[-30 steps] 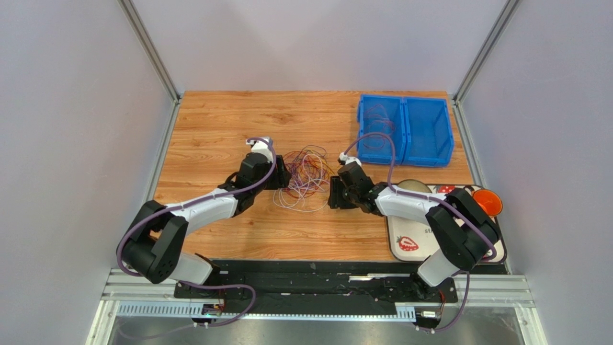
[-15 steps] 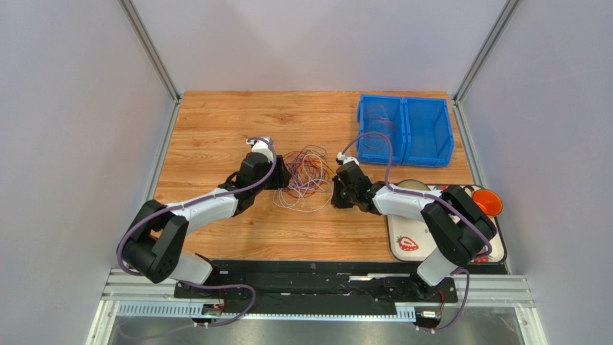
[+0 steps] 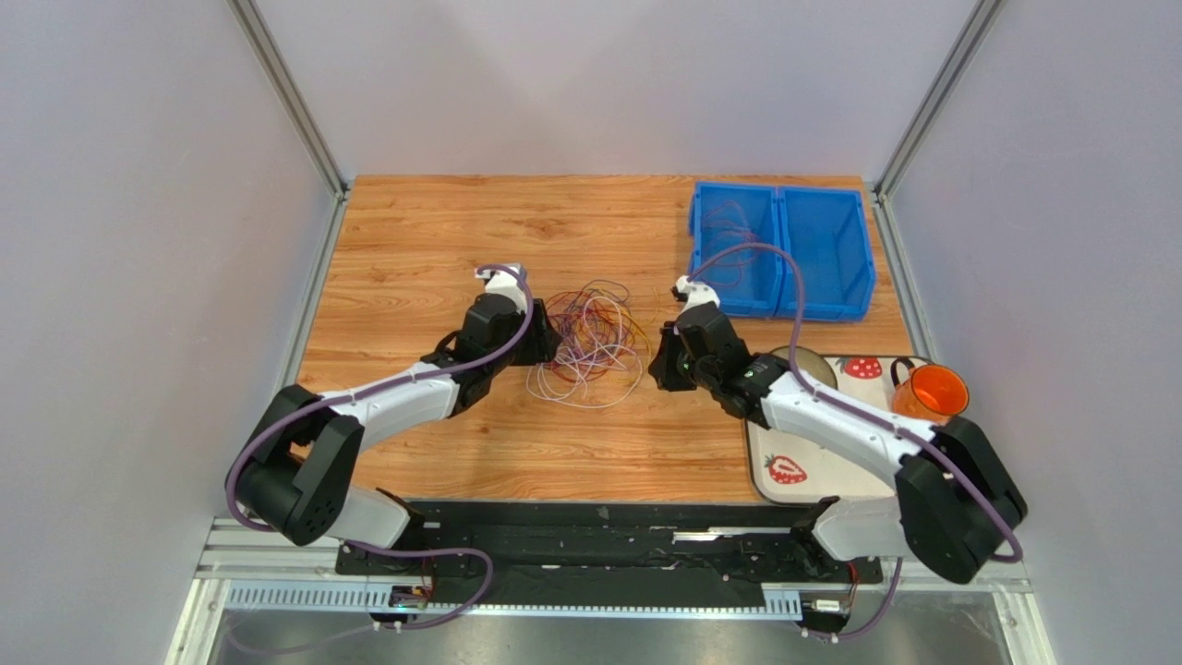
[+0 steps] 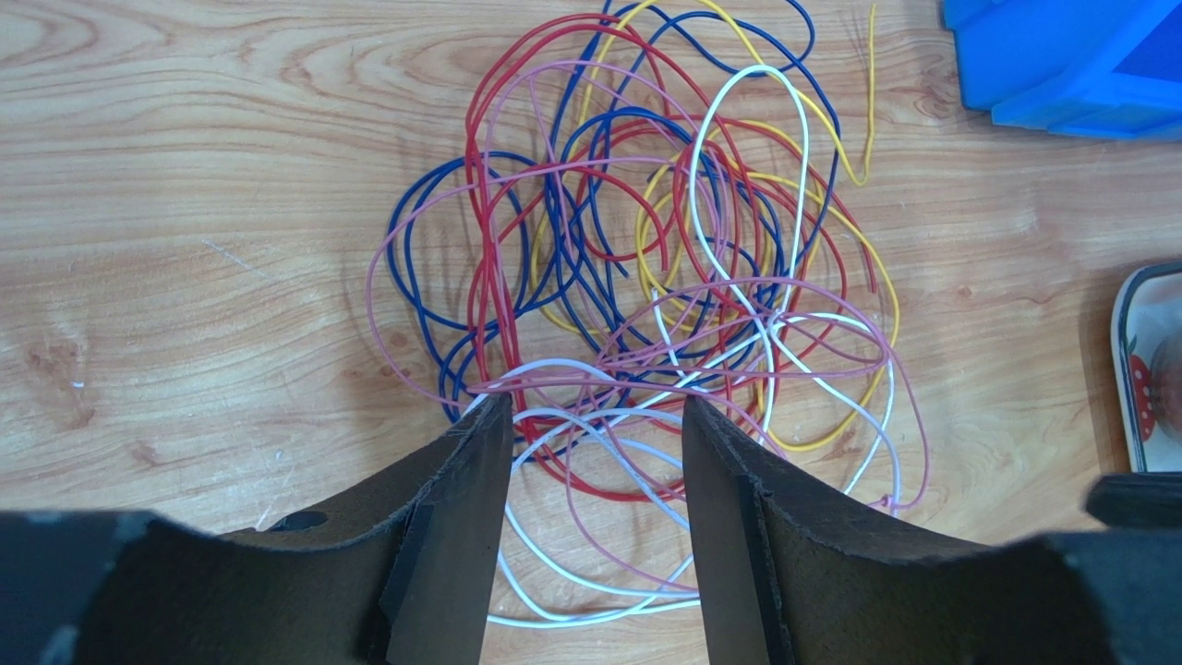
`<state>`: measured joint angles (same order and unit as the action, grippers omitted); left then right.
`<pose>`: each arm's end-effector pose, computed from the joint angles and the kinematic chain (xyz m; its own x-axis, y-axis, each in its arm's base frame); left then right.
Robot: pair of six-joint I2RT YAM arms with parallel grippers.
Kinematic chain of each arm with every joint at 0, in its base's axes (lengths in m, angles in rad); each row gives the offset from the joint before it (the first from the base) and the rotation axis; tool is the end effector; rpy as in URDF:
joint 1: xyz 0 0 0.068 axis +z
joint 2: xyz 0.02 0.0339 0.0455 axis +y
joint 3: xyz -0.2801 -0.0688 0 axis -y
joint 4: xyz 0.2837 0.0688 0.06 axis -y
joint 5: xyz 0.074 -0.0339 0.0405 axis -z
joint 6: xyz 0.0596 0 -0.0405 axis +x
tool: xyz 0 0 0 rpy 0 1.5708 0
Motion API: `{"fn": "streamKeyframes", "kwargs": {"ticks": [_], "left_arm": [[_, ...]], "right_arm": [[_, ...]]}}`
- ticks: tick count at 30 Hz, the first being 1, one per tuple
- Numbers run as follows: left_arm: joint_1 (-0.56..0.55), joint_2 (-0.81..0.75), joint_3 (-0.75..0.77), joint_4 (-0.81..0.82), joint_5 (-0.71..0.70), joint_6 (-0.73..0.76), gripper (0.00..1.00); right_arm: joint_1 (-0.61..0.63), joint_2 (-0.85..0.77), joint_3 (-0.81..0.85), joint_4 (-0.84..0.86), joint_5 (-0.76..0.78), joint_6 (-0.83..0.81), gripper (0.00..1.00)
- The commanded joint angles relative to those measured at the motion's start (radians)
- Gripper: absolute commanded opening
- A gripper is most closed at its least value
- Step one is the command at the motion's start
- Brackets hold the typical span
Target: Untangle the cables
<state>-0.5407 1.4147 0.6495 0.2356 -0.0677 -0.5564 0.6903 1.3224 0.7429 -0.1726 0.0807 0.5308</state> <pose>0.2917 -0.1704 0.1695 -0.6126 -0.2468 -0.7509 0.1648 0.8892 -0.4268 0.2489 0.1993 0.1887 -0.7526 0.0329 -0.6577 -0.2416 0.9153 0.3222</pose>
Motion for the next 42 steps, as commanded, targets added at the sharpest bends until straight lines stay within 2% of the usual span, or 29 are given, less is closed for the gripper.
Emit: {"fn": "streamKeyframes", "kwargs": {"ticks": [1, 7, 8, 9, 11, 13, 22, 42], "left_arm": [[0.002, 0.003, 0.029, 0.028, 0.002, -0.014, 0.56], [0.002, -0.002, 0.018, 0.033, 0.0, -0.016, 0.56], [0.002, -0.002, 0.018, 0.034, 0.002, -0.017, 0.56], [0.002, -0.002, 0.015, 0.034, 0.002, -0.017, 0.56], [0.002, 0.0, 0.016, 0.036, 0.003, -0.017, 0.56], [0.002, 0.001, 0.018, 0.034, 0.005, -0.016, 0.55], [0.002, -0.005, 0.009, 0.045, 0.009, -0.014, 0.55], [0.002, -0.01, 0.002, 0.057, 0.016, -0.011, 0.55]], "right_arm": [[-0.002, -0.092, 0.001, -0.086, 0.054, 0.012, 0.0], [-0.002, -0.147, 0.024, -0.125, 0.035, 0.028, 0.02], [-0.002, -0.122, 0.032, -0.122, 0.027, 0.025, 0.2], [-0.002, -0.1, 0.039, -0.117, 0.019, 0.021, 0.31], [-0.002, -0.059, 0.07, -0.113, 0.002, 0.015, 0.45], [-0.003, 0.015, 0.107, -0.11, -0.005, 0.011, 0.48], [-0.002, 0.204, 0.199, -0.104, 0.004, 0.032, 0.42], [-0.003, 0.429, 0.358, -0.119, 0.106, -0.052, 0.4]]}}
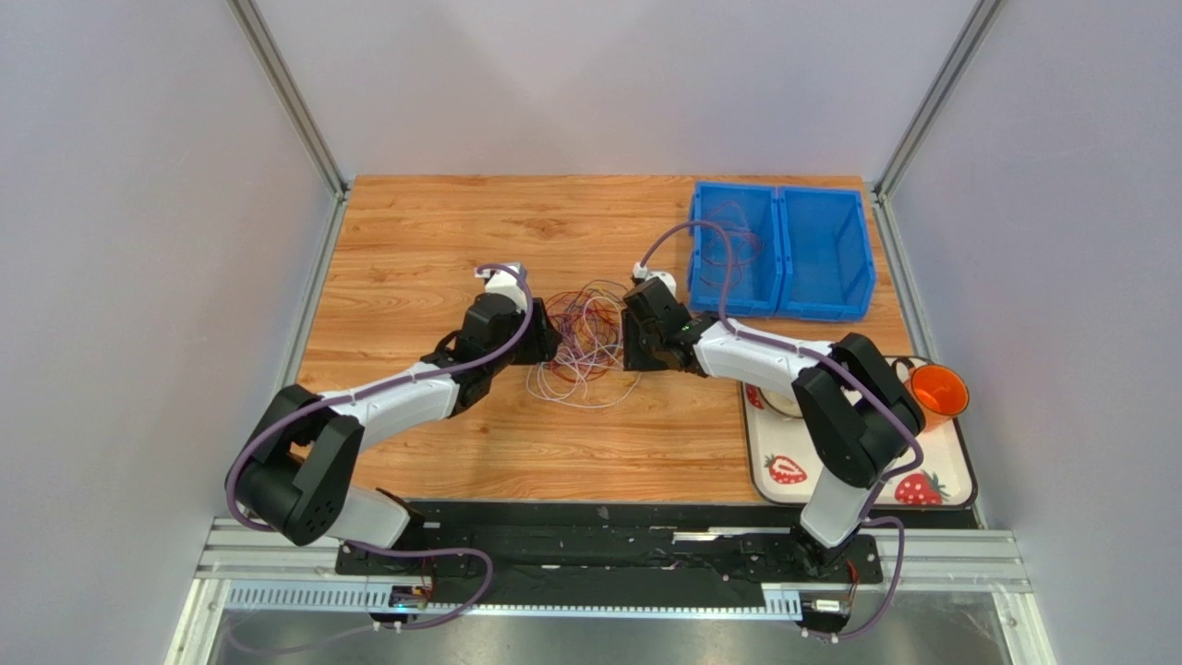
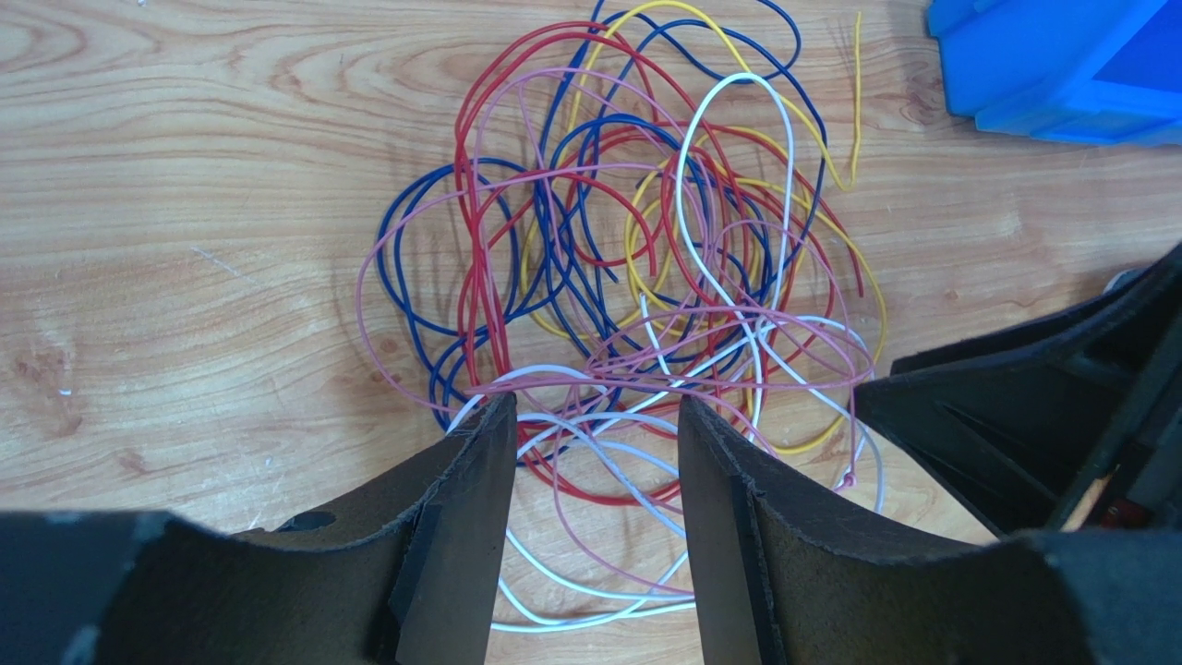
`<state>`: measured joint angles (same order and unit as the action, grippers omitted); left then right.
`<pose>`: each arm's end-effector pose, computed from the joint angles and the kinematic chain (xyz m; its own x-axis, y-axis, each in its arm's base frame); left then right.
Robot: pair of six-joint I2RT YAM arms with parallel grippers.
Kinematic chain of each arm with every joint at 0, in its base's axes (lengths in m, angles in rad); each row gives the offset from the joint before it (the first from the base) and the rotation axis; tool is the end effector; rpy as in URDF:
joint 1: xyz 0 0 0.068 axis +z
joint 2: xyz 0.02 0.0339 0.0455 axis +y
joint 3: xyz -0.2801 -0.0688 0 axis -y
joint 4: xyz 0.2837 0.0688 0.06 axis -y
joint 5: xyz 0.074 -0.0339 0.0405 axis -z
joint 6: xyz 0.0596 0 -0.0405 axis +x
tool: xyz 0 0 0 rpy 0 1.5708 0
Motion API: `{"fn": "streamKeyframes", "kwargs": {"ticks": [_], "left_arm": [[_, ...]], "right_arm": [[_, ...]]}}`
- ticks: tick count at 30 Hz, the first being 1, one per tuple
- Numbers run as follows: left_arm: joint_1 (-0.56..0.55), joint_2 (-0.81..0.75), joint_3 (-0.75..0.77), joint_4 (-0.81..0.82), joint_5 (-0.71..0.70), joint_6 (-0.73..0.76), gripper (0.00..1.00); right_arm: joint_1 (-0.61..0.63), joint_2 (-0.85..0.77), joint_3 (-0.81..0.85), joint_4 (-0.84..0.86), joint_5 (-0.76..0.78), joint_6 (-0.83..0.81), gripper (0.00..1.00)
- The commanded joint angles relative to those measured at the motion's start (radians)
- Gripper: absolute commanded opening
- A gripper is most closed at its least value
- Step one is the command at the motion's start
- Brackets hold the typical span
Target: Untangle the cables
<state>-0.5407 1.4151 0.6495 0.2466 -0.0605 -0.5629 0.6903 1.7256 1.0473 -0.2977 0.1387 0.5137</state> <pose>0.2921 -0.1712 0.1707 -0.6098 -0.2552 -0.7503 0.1695 0.8828 -0.4380 0.3108 0.2460 0.1488 -0.8368 -0.0598 -0.5443 -0.1834 0.9672 0.1756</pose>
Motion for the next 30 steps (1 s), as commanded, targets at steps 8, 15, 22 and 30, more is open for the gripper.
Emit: {"fn": "streamKeyframes", "kwargs": {"ticks": [8, 15, 22, 30], "left_arm": [[0.002, -0.008, 0.004, 0.046, 0.008, -0.005, 0.55], [0.002, -0.007, 0.006, 0.045, 0.008, -0.005, 0.55], [0.002, -0.005, 0.007, 0.042, 0.007, -0.005, 0.55], [0.002, 0.002, 0.012, 0.04, 0.01, -0.005, 0.54]], "right_arm": [[-0.005, 0.072, 0.079, 0.003, 0.061, -0.052, 0.42], [-0.003, 0.1, 0.083, 0.014, 0.038, -0.053, 0.32], [-0.003, 0.071, 0.094, -0.004, 0.038, -0.058, 0.01], [-0.005, -0.136, 0.16, -0.165, 0.067, -0.101, 0.0]]}}
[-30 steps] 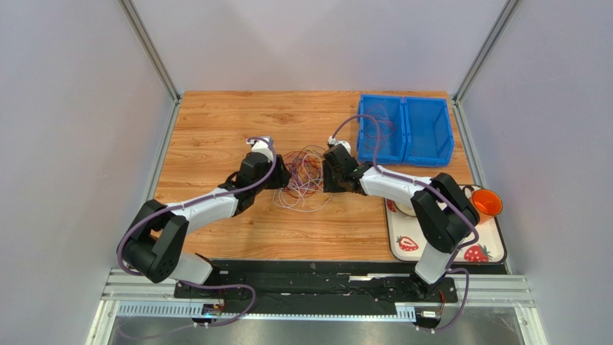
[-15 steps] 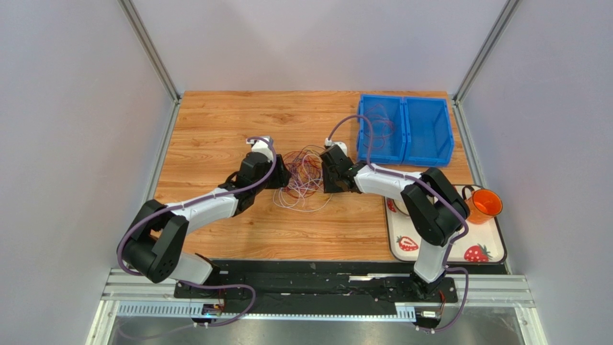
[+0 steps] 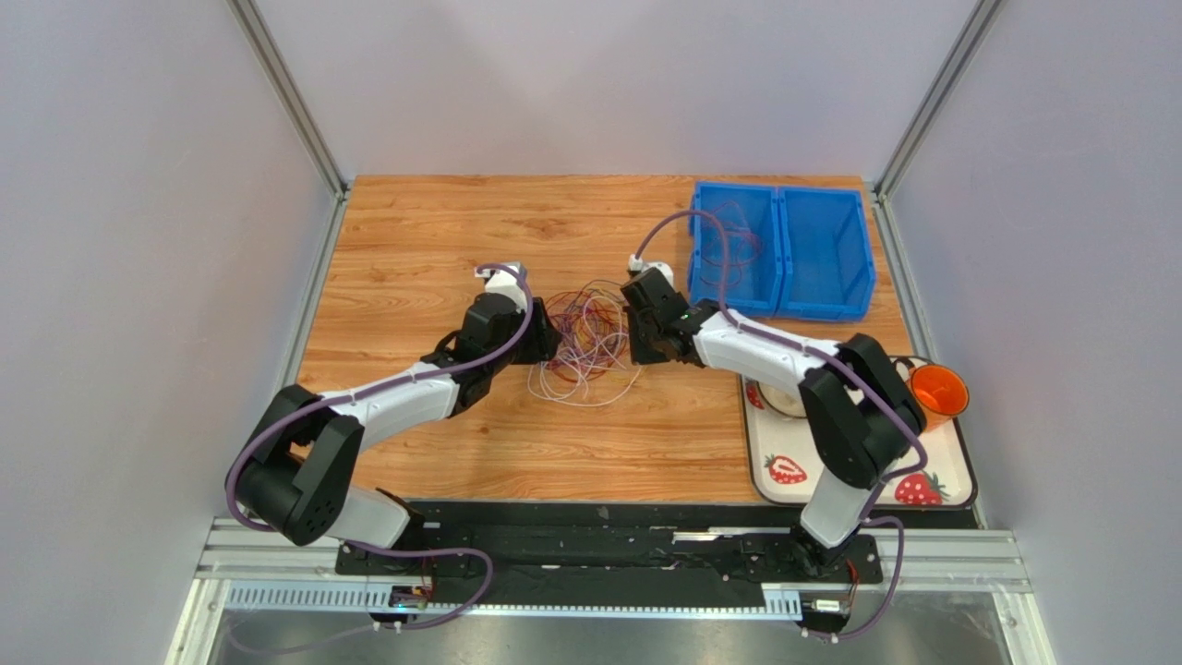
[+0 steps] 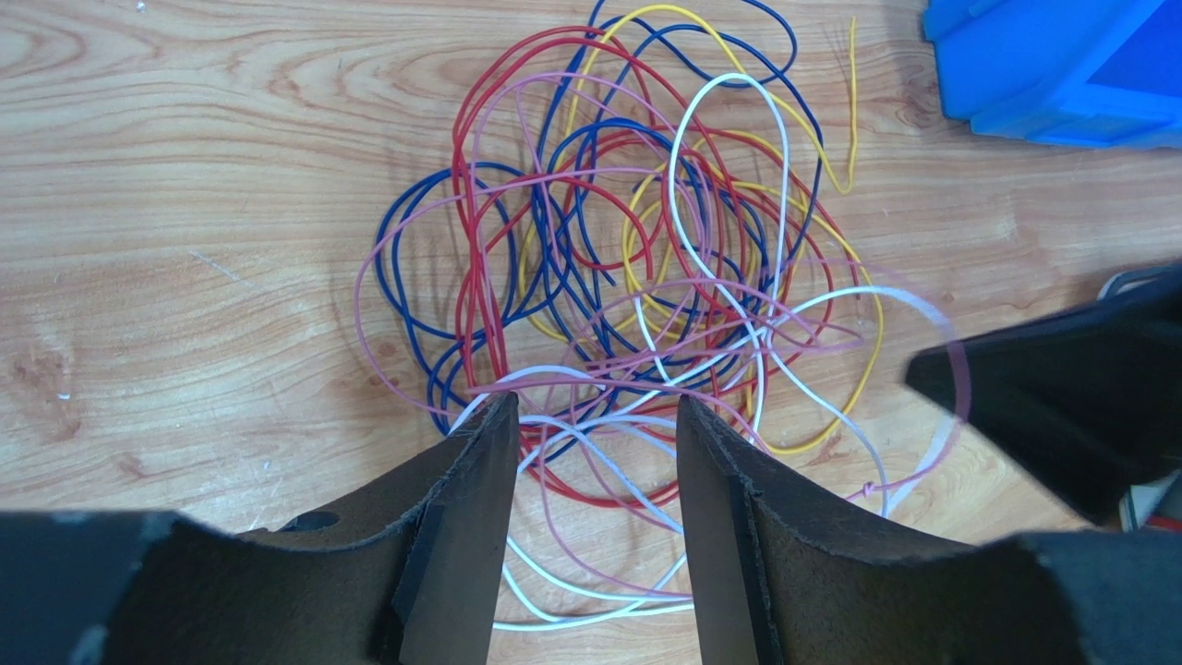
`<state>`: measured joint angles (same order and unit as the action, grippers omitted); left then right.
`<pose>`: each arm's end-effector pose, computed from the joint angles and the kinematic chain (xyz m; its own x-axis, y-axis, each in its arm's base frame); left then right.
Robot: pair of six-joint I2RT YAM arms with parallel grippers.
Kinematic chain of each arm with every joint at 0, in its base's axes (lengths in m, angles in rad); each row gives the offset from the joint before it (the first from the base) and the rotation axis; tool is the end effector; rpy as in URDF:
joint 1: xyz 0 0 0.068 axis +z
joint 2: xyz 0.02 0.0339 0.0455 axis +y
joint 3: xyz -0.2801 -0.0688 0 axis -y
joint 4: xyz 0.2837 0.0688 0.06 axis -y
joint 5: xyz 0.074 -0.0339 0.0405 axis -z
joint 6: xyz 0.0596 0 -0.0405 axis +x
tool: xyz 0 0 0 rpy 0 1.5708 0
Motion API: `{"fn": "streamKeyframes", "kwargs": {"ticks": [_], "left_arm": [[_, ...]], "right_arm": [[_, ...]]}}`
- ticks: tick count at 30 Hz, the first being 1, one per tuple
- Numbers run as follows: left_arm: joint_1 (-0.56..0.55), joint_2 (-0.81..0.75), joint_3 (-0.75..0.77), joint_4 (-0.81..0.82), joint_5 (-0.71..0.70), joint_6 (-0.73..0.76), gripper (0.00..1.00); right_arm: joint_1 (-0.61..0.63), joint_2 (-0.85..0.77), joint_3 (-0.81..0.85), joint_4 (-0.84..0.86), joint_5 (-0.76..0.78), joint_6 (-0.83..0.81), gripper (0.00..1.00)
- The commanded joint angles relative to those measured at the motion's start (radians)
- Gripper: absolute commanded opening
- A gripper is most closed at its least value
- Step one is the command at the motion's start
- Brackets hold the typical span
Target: Untangle the cables
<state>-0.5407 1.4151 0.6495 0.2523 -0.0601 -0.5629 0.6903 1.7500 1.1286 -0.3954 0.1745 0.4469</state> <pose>0.2925 -0.1714 0.1713 -0.6063 -0.2573 -0.7525 0.1719 0.8814 -0.4399 0.3191 0.2501 0.1599 -0.8319 -0.1350 -0.5382 -0.2186 0.9713 0.0942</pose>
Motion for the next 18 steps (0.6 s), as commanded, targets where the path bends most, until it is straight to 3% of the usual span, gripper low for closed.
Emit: {"fn": "streamKeyframes", "kwargs": {"ticks": [1, 12, 18], "left_arm": [[0.002, 0.005, 0.013, 0.035, 0.009, -0.005, 0.54], [-0.024, 0.038, 0.048, 0.007, -0.017, 0.003, 0.45], [-0.039, 0.051, 0.062, -0.008, -0.035, 0.011, 0.31]], "right_arm": [[-0.003, -0.184, 0.089, -0.101, 0.036, -0.042, 0.0], [-0.005, -0.454, 0.406, -0.256, 0.129, -0.134, 0.0], [-0.003, -0.465, 0.675, -0.321, 0.197, -0.181, 0.0]]}}
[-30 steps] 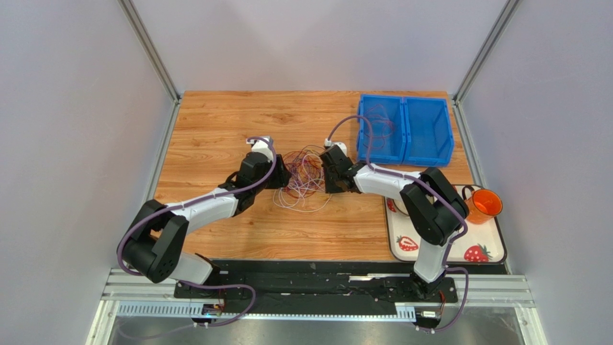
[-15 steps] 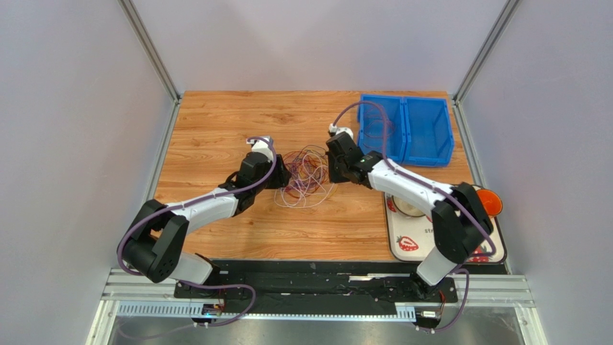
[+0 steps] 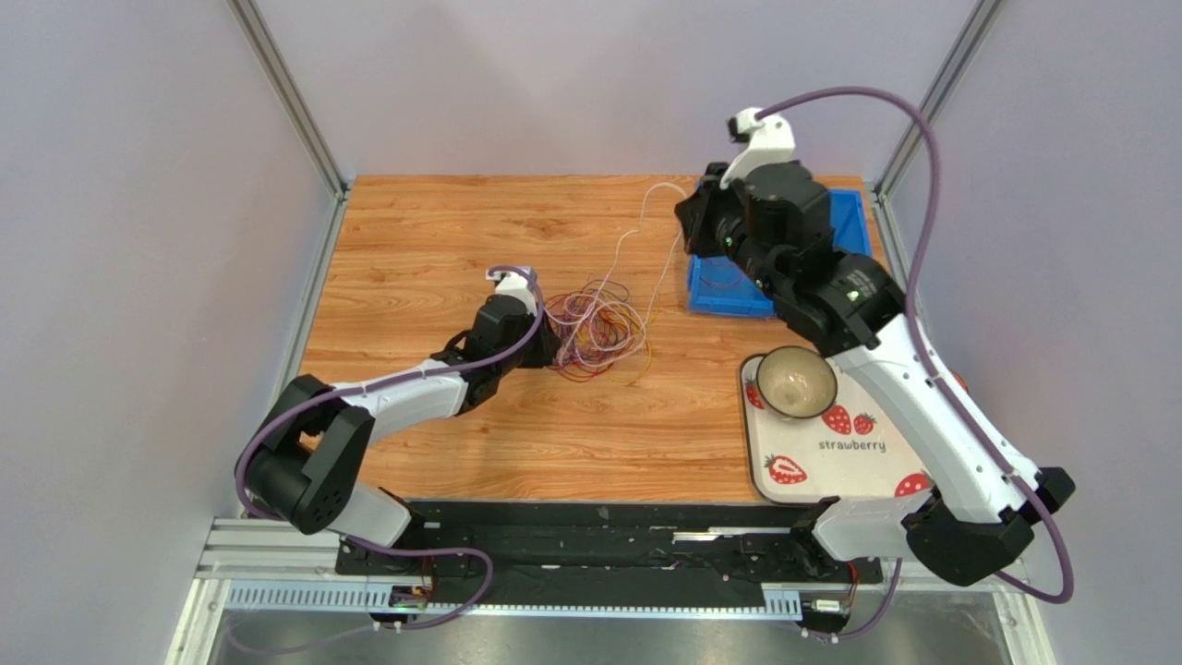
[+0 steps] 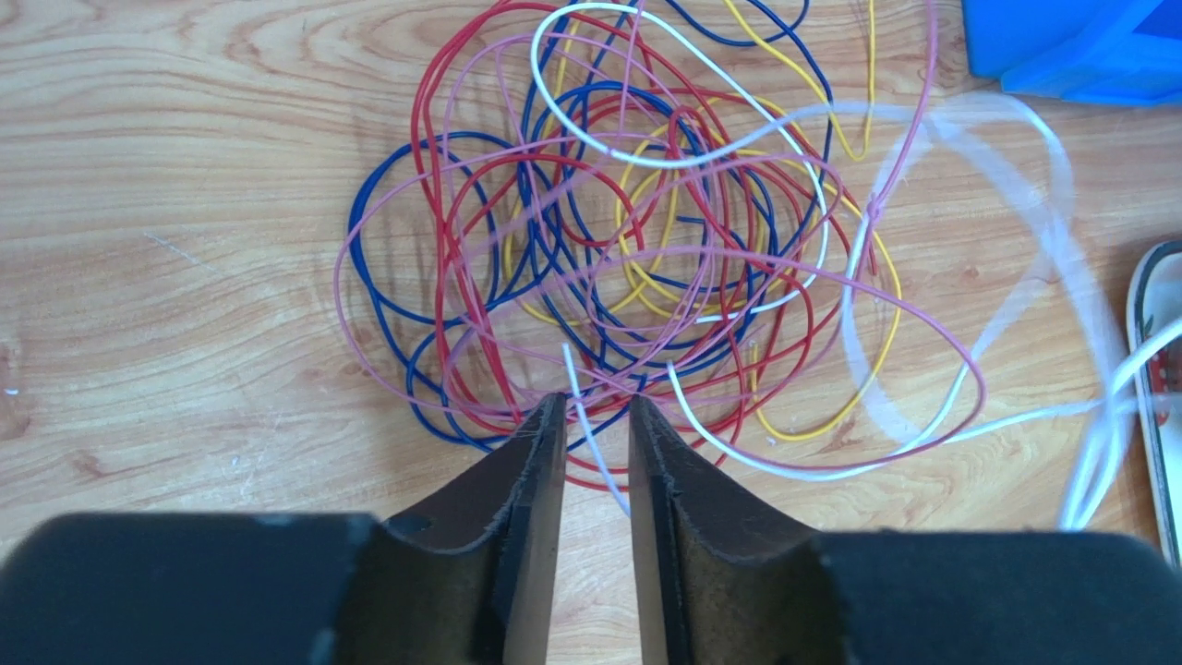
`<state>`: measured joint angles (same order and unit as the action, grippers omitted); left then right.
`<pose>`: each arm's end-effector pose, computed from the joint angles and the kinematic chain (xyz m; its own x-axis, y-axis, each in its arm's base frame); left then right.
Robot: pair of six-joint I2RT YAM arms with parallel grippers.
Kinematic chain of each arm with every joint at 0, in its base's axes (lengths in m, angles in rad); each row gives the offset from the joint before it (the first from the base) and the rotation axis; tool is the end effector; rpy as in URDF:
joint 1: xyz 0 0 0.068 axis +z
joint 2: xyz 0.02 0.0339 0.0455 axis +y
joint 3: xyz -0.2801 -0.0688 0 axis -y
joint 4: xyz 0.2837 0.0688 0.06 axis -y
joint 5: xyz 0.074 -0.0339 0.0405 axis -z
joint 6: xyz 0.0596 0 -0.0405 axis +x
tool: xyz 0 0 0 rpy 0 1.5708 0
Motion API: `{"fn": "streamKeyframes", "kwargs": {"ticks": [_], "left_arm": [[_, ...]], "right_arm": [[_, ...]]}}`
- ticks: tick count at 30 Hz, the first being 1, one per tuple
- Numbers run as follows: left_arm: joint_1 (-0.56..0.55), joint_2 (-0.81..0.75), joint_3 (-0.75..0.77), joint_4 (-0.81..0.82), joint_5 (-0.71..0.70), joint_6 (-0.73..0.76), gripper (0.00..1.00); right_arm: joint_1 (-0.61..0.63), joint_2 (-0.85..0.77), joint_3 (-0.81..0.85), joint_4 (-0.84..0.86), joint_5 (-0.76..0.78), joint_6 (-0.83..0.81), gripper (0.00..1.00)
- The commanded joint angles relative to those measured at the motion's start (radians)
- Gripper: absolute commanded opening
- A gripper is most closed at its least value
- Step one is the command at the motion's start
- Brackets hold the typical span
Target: Untangle the cables
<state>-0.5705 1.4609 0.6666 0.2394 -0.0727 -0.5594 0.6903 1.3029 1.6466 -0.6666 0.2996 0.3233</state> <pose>0.2921 -0.1823 0.1613 -0.6341 -0.2220 -0.7407 0.1772 0.8907 -0.4186 0.2556 0.1882 0.4941 -0.3567 0.0991 -0.9289 -0.2945 0.9317 0.2125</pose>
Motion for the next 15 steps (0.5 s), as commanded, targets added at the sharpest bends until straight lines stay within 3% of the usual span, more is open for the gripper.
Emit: {"fn": "streamKeyframes", "kwargs": {"ticks": [1, 8, 15], "left_arm": [[-0.012, 0.009, 0.045, 0.005, -0.022, 0.007, 0.28], [-0.02, 0.015, 0.053, -0.005, -0.036, 0.01, 0.2], [-0.025, 0.018, 0.059, -0.018, -0.055, 0.007, 0.18]], "right_arm": [[-0.005, -0.011, 0.194, -0.051, 0.093, -0.076, 0.0], [-0.008, 0.052, 0.52, -0.039, 0.226, -0.164, 0.0], [-0.011, 0.121, 0.723, 0.139, 0.311, -0.318, 0.0]]}}
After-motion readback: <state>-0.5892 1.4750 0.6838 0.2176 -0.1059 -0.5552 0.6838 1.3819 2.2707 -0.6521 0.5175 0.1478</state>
